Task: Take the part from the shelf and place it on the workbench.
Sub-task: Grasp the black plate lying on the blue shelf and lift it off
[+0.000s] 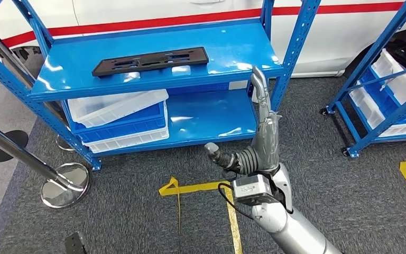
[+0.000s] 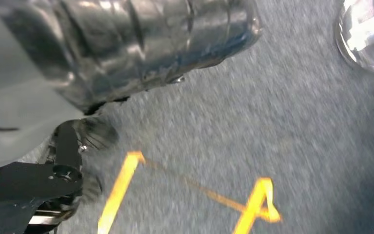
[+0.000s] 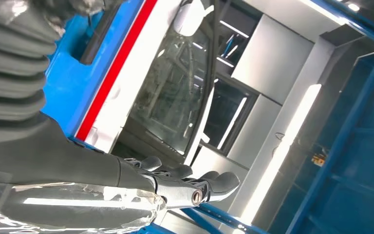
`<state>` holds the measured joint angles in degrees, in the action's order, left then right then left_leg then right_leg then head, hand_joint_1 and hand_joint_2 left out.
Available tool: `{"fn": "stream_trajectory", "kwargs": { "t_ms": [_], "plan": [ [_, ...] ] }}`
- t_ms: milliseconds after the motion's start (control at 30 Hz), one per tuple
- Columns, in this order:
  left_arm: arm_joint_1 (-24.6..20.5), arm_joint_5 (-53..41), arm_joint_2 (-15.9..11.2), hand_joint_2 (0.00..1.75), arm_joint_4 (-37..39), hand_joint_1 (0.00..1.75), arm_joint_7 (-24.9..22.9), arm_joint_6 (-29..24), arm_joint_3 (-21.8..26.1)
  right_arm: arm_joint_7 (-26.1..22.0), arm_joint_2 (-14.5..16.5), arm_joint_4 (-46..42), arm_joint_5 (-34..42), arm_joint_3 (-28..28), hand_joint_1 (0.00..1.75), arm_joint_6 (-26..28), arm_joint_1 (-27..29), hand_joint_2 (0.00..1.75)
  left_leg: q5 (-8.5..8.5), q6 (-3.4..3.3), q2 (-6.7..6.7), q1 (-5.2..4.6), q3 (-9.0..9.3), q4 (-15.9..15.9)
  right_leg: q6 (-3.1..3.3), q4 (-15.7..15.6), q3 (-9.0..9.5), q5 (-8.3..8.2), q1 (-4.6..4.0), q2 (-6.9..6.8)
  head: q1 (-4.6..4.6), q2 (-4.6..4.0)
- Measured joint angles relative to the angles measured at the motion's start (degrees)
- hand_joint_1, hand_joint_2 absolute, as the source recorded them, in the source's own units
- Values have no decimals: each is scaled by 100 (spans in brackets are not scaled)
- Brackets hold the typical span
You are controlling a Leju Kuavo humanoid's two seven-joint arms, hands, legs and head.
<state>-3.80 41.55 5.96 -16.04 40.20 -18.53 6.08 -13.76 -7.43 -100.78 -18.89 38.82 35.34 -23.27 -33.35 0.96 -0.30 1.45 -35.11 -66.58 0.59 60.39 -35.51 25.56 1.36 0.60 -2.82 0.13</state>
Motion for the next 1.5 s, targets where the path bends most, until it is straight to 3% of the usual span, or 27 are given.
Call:
{"fn": "stream_trajectory", "kwargs": {
  "t_ms": [67,100,133,200,267,333,433,567,600,633,700,767,933,1000,1067,1100,1133,1200,1233,1267,1300,1433,1500],
  "plan": [
    [15,-42,5,0,0,0,1,43,0,-15,-1,0,33,-2,0,-16,18,0,-169,-9,1,-10,-413,-688,34,-1,12,11,-43,-4,-3,0],
    [24,-55,5,0,0,0,2,59,0,-16,-2,0,41,-3,0,-21,29,0,-109,-28,0,-19,-513,-793,47,0,24,19,-64,2,-3,0],
    [33,-66,5,0,0,0,2,74,0,-16,-2,0,45,-4,0,-22,37,0,48,-57,0,-33,-519,-702,59,0,42,26,-83,10,-3,0],
    [40,-87,4,0,0,0,2,103,0,-17,-2,0,39,-10,0,-22,41,0,498,-149,0,-80,-278,-25,71,-3,87,44,-102,24,-1,0],
    [27,-96,4,0,0,0,3,133,0,-22,-2,-1,18,-18,0,-19,43,0,712,-218,1,-132,-46,547,51,-5,89,53,-117,30,-1,0],
    [13,-98,5,0,0,0,6,174,0,-26,-3,-2,-4,-25,0,-17,49,0,695,-240,-2,-164,14,708,-1,-25,72,47,-121,28,-3,0],
    [15,-99,9,0,0,0,8,234,0,-26,-7,-13,-11,-42,0,-37,49,0,737,-300,3,-121,94,850,-95,75,33,126,-123,13,5,0],
    [-6,-100,2,0,1,0,8,293,4,-14,-20,-24,24,-75,0,-84,74,0,726,-380,15,-112,155,901,-172,1252,-567,628,-88,1,20,0],
    [-3,-97,1,0,1,0,8,299,4,-11,-23,-24,22,-80,0,-89,91,0,712,-379,13,-112,167,897,-188,1401,-664,623,-74,-1,21,0],
    [3,-95,2,0,2,0,8,301,4,-11,-26,-25,9,-81,0,-88,103,0,694,-372,11,-110,186,891,-200,1344,-657,514,-59,-3,20,0],
    [10,-92,7,0,5,0,6,302,4,-13,-26,-29,-30,-83,0,-86,112,0,636,-339,4,-101,238,860,-207,696,-364,122,-33,-11,22,0],
    [1,-91,9,0,8,0,4,303,4,-13,-27,-38,-58,-84,0,-86,114,0,568,-278,-3,-114,256,808,-179,88,-58,-69,-42,-16,20,0],
    [-10,-77,9,0,15,0,4,311,4,-7,-36,-61,-73,-91,0,-111,126,0,454,-122,1,-100,241,703,-12,-113,95,-22,-63,3,2,0],
    [-14,-73,11,0,16,0,4,319,3,-2,-37,-68,-78,-92,0,-127,122,0,243,-80,3,-85,-21,186,50,-163,185,6,-53,-14,-17,0],
    [-9,-66,14,0,18,0,4,326,3,1,-37,-68,-79,-92,0,-129,133,0,49,-48,4,-76,-487,-552,83,-170,243,58,-66,-21,-27,0],
    [-3,-61,14,0,19,0,4,329,3,2,-37,-68,-79,-92,0,-132,142,0,63,-40,4,-73,-664,-768,87,-170,277,92,-72,-16,-27,0],
    [4,-52,14,0,21,0,3,335,3,2,-37,-68,-78,-92,0,-139,147,0,192,-40,4,-71,-735,-765,83,-169,322,130,-76,-6,-27,0],
    [12,-39,14,0,25,0,2,364,4,3,-37,-68,-78,-92,0,-157,148,0,696,-67,5,-71,-567,-153,59,-170,446,225,-78,12,-27,0],
    [11,-35,14,0,28,0,1,381,4,3,-38,-68,-78,-92,0,-173,146,0,882,-89,7,-82,-417,206,34,-173,495,276,-86,15,-25,0],
    [6,-36,14,0,31,0,2,396,4,7,-39,-68,-79,-92,0,-193,142,0,966,-120,9,-98,-276,519,2,-175,529,322,-91,17,-26,0],
    [0,-35,14,0,33,0,1,407,4,18,-40,-68,-83,-92,0,-219,138,0,959,-154,9,-118,-186,691,-33,-193,549,352,-93,17,-23,0],
    [5,-23,14,0,44,0,-2,421,2,91,-50,-66,-128,-91,0,-291,130,0,807,-313,-4,-130,18,859,-146,-76,600,387,-82,1,-8,0],
    [8,-21,8,0,47,0,-3,423,4,99,-56,-66,-142,-92,0,-295,122,0,740,-384,-5,-126,146,883,-175,460,295,507,-76,-11,4,0]
  ]
}}
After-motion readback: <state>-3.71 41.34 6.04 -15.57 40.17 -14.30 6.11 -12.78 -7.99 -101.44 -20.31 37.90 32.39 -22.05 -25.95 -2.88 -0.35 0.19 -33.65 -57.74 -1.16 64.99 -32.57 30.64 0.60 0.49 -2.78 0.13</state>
